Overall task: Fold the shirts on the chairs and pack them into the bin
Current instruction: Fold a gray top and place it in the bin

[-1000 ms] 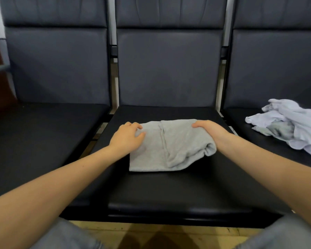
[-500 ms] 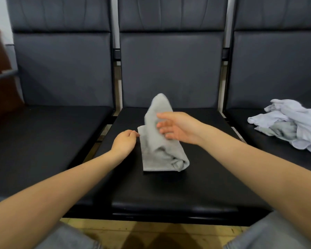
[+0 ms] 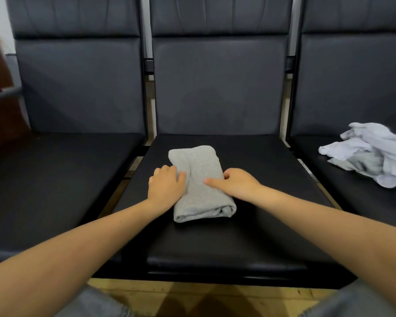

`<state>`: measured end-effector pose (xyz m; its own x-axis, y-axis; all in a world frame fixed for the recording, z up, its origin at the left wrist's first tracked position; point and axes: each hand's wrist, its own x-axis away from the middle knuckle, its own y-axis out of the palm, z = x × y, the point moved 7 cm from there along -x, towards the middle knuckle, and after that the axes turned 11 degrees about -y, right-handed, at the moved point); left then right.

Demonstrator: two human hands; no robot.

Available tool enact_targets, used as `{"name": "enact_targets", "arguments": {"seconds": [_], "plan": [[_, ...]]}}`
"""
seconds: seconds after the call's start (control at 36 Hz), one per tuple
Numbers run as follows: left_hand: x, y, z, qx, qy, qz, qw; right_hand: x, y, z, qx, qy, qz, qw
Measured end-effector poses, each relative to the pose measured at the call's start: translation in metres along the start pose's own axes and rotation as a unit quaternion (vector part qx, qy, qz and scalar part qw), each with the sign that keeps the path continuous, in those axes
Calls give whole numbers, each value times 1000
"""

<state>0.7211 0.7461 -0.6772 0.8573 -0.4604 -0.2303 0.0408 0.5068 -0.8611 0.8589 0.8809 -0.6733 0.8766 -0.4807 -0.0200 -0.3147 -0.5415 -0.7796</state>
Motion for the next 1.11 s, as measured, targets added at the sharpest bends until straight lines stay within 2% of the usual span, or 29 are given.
{"name": "enact_targets", "arguments": {"seconds": [0.06,0.11,0.17,0.22,0.28,0.33,0.42,0.47,0.53,0.61,0.72,0.83,0.94,1.11], "plan": [[2,0,3,-6,6,-3,1000,-1,7,-10,40,-13,-18,999],[1,0,2,-2,1,-15,1000,-2,10,-13,29,-15,-22,999],[1,1,0,39,-24,-43,998,-3,10,-14,-90,-2,-9,996],[3,-3,-1,203,-88,-76,972,-2,4,-21,-238,24,19,971],[12,-8,1,390,-163,-99,901,-2,-5,-30,-347,29,44,936],[21,-8,12,515,-201,-161,818,-1,-17,-42,-427,13,57,903],[36,-6,34,580,-201,-323,720,8,-32,-59,-493,-10,55,868],[45,-9,45,606,-211,-430,635,15,-36,-65,-519,-13,39,854],[50,-20,51,625,-219,-471,583,21,-37,-67,-544,-13,10,839],[47,-40,57,650,-206,-449,578,27,-34,-64,-564,-2,-35,825],[35,-60,50,687,-220,-348,599,36,-24,-60,-552,28,-76,830],[29,-80,47,739,-211,-269,580,39,-11,-52,-574,79,-46,814],[24,-101,48,777,-200,-214,557,40,-5,-43,-560,134,-43,816],[28,-129,59,814,-167,-190,523,37,5,-69,-630,118,-83,763]]}}
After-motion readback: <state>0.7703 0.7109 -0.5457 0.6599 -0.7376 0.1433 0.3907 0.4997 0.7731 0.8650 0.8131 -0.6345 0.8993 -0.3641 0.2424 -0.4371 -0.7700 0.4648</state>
